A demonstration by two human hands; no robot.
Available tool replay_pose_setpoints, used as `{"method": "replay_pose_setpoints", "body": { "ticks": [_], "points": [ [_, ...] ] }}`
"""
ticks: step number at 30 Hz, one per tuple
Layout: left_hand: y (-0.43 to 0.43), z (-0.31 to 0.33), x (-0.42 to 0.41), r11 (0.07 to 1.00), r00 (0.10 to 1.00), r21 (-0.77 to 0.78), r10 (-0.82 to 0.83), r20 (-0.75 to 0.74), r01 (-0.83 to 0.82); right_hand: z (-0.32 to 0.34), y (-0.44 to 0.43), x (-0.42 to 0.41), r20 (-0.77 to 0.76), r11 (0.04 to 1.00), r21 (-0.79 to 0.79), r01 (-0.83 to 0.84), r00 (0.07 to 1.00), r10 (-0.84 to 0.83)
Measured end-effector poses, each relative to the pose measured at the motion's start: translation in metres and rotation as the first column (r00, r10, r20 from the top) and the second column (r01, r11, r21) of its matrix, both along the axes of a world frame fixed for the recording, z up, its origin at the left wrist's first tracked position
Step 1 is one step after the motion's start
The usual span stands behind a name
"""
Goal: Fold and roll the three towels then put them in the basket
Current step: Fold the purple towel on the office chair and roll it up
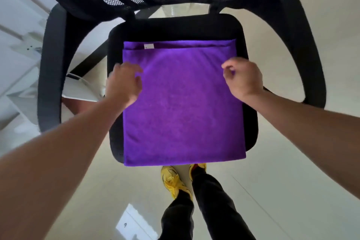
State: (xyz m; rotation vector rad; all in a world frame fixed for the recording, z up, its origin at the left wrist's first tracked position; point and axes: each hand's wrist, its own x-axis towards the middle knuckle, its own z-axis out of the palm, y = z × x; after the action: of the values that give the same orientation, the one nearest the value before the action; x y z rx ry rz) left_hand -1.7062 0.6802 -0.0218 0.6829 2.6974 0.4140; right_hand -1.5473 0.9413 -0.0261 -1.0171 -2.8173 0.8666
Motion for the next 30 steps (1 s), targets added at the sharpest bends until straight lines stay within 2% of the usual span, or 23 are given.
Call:
{"method": "replay_pose_setpoints", "body": {
  "ticks": [4, 7, 9, 12, 14, 17, 20, 23, 30],
  "points": [
    [0.03, -0.021, -0.045, 0.977, 0.982, -0.151, -0.164, -0.095, 0.149, -0.02, 0.025, -0.052, 0.093, 0.98, 0.102, -0.171, 0.982, 0.162],
    [0.037, -0.031, -0.062, 0.954, 0.987, -0.287, -0.124, -0.103, 0.09, -0.03, 0.039, -0.064, 0.202, 0.976, 0.115, -0.183, 0.967, 0.158],
    [0.036, -0.033, -0.069, 0.948, 0.991, -0.316, -0.083, -0.103, 0.047, -0.032, 0.047, -0.065, 0.231, 0.984, 0.118, -0.137, 0.967, 0.106],
    [0.031, -0.028, -0.079, 0.975, 0.996, -0.221, -0.041, -0.083, 0.022, -0.03, 0.057, -0.065, 0.242, 0.998, 0.028, -0.049, 0.969, 0.041],
    [0.03, -0.022, -0.087, 0.994, 1.0, -0.105, -0.019, -0.021, 0.017, -0.028, 0.063, -0.065, 0.247, 0.999, -0.041, 0.013, 0.969, -0.002],
    [0.03, -0.012, -0.094, 1.0, 0.998, -0.019, 0.005, 0.061, -0.004, -0.025, 0.068, -0.066, 0.23, 0.997, -0.069, 0.046, 0.973, -0.029],
    [0.03, -0.007, -0.098, 0.998, 0.992, -0.002, 0.059, 0.112, -0.059, -0.024, 0.067, -0.064, 0.179, 0.999, -0.036, 0.025, 0.984, -0.018],
    [0.035, -0.008, -0.102, 0.988, 0.974, 0.011, 0.151, 0.171, -0.155, -0.023, 0.07, -0.067, 0.12, 0.997, -0.042, 0.072, 0.991, -0.066],
    [0.047, -0.032, -0.116, 0.971, 0.959, -0.026, 0.239, 0.15, -0.238, -0.035, 0.081, -0.085, 0.045, 0.997, -0.054, 0.063, 0.997, -0.061]
  ]
}}
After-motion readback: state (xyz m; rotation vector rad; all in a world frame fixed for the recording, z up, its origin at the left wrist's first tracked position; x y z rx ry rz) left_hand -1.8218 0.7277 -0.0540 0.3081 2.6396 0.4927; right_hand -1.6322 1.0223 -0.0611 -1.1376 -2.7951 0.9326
